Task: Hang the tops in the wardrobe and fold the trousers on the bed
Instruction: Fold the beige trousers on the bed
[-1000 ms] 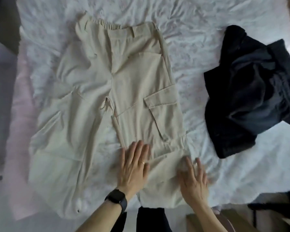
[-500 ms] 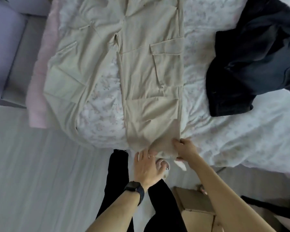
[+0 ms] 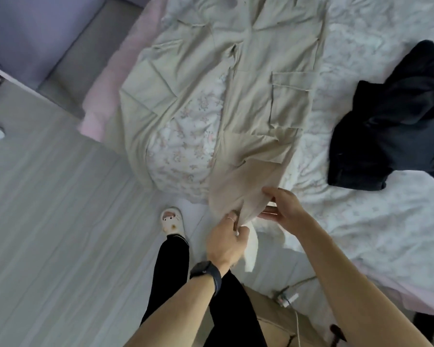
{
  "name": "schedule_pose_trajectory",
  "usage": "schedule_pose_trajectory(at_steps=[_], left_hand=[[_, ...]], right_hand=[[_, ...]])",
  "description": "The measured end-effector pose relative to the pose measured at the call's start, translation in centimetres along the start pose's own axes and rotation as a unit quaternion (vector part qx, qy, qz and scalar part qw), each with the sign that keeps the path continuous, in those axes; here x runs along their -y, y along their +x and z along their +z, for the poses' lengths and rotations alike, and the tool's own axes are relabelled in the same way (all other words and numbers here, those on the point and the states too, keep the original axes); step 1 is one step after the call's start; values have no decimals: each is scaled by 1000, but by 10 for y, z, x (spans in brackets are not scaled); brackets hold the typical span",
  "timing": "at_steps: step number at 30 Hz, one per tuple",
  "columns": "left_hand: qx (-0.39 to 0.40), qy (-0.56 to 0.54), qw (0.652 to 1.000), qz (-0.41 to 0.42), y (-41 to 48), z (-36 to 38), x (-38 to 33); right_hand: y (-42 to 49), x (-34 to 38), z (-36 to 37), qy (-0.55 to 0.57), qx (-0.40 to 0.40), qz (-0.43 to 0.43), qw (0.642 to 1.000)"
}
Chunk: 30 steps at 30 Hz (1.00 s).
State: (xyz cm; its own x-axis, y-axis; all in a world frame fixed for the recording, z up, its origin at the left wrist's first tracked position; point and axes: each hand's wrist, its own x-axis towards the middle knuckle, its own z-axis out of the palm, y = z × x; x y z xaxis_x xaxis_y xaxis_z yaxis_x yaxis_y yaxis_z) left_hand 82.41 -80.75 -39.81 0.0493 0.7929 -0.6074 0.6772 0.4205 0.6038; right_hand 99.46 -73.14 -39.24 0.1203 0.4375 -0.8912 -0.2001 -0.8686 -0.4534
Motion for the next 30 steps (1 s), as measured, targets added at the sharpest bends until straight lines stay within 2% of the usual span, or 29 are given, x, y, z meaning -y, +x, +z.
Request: schedule_pose_trajectory(at_steps=[5, 9, 12, 17, 21, 23, 25, 28, 30], left_hand=[[-9, 40, 999, 36, -16, -43, 37], [-91, 67, 992, 48, -10, -97, 63], [-142, 82, 985, 48, -1, -135, 81], [-126, 80, 989, 19, 25, -192, 115], [-110, 96, 988, -41, 54, -231, 152], [-54, 117, 991, -46, 73, -248, 176], [15, 116, 992, -38, 85, -257, 187], [48, 97, 994, -33, 116, -277, 209], [25, 88, 995, -30, 142, -293, 216]], right_hand=[[12, 27, 27, -42, -47, 3, 998], [23, 75, 65, -47, -131, -73, 988], [28, 115, 95, -71, -154, -118, 978], [31, 155, 155, -121, -173, -155, 965], [48, 142, 196, -134, -169, -160, 963], [63, 133, 215, -232, -202, -159, 938], [69, 121, 216, -343, -252, -118, 897], [82, 99, 210, -400, -333, -77, 850], [82, 85, 214, -407, -394, -155, 809]])
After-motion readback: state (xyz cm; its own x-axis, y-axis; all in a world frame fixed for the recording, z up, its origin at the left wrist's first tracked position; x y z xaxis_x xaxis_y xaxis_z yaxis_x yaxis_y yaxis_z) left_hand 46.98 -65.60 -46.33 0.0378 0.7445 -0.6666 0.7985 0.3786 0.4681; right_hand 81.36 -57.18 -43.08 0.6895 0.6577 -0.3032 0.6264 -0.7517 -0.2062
